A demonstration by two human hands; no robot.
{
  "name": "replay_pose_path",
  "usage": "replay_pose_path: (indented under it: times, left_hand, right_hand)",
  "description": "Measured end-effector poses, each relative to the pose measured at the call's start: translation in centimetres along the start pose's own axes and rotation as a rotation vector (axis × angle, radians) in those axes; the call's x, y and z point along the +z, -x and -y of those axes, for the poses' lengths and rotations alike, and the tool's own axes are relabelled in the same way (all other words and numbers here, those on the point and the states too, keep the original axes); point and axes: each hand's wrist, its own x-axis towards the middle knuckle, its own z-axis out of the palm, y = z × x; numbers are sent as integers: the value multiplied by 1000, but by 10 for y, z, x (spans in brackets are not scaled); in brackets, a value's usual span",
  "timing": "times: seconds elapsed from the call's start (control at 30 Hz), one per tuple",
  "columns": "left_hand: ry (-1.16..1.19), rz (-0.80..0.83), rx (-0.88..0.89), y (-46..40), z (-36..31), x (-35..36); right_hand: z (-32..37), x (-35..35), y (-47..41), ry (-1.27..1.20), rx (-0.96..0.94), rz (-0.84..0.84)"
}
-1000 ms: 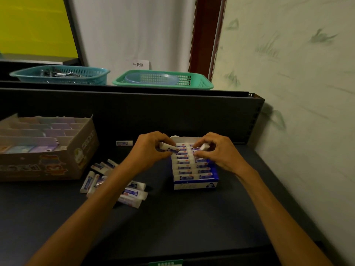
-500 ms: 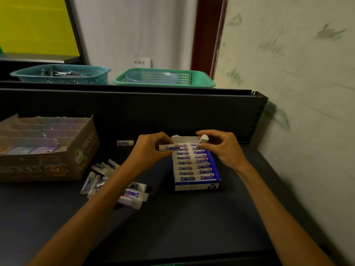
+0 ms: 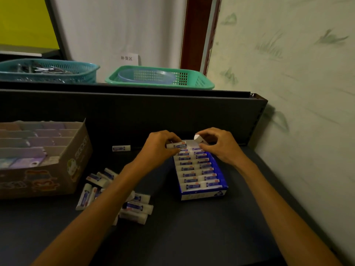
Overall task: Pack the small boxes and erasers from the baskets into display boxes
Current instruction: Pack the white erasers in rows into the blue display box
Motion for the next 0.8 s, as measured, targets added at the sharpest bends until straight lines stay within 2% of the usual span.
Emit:
replay_pose_path:
  times: [0.17, 0.33, 0.53, 0.8]
  left_hand:
    - [0, 30, 8, -16, 2, 9]
    - [-81, 63, 24, -28, -3, 17]
    - [-299, 144, 3, -29, -9, 26]
    - [-423, 162, 45, -31, -11, 27]
  right_hand:
    - [-7, 0, -16, 78, 17, 86]
    - [-16, 0, -30, 82, -44, 141]
    - [-24, 7, -38, 145, -31, 282]
    - [-26, 8, -43, 305, -117, 286]
